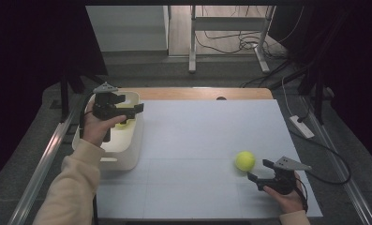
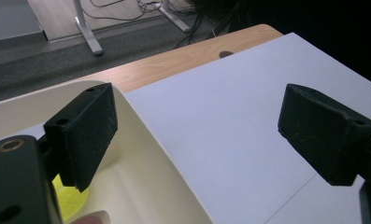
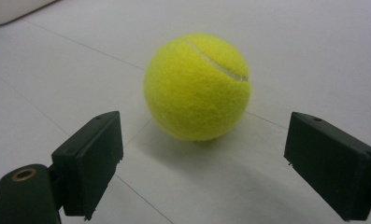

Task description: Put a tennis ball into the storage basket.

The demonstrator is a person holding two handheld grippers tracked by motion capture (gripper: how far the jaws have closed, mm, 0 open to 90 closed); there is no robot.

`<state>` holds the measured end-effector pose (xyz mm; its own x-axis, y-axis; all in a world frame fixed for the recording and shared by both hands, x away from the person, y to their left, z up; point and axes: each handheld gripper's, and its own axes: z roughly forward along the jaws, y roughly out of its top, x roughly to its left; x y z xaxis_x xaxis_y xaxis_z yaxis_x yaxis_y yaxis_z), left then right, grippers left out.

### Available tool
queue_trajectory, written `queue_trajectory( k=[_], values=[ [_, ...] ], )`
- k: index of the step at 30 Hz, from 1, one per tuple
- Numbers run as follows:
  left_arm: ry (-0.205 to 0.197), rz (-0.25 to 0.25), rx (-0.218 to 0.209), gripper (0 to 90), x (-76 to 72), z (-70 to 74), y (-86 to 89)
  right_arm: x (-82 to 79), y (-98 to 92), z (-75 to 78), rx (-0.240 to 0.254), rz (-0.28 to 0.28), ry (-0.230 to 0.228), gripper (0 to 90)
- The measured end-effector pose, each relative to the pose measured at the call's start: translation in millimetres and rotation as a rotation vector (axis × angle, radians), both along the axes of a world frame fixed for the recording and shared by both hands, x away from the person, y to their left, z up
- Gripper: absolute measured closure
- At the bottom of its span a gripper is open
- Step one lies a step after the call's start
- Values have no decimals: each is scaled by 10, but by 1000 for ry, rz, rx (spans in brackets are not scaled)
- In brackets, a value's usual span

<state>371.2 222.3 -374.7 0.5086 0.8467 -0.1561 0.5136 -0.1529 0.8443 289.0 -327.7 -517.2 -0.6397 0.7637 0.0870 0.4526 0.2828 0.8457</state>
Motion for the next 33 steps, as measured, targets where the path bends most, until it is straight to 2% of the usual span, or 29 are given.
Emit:
queue_trajectory(
  k=[4, 16, 26, 33],
  values=[
    [-3, -23, -18, 131, -50, -23, -65, 4, -6, 5, 6, 1, -1, 119],
    [-15, -85, -17, 132, -97, -22, -261, 1, -7, 9, 2, 3, -1, 118],
    [-21, -159, -4, 133, -140, -10, -449, 14, -9, 6, 3, 2, -1, 117],
    [-24, -186, -4, 133, -177, -15, -554, 13, -10, 6, 6, 1, -1, 117]
  ],
)
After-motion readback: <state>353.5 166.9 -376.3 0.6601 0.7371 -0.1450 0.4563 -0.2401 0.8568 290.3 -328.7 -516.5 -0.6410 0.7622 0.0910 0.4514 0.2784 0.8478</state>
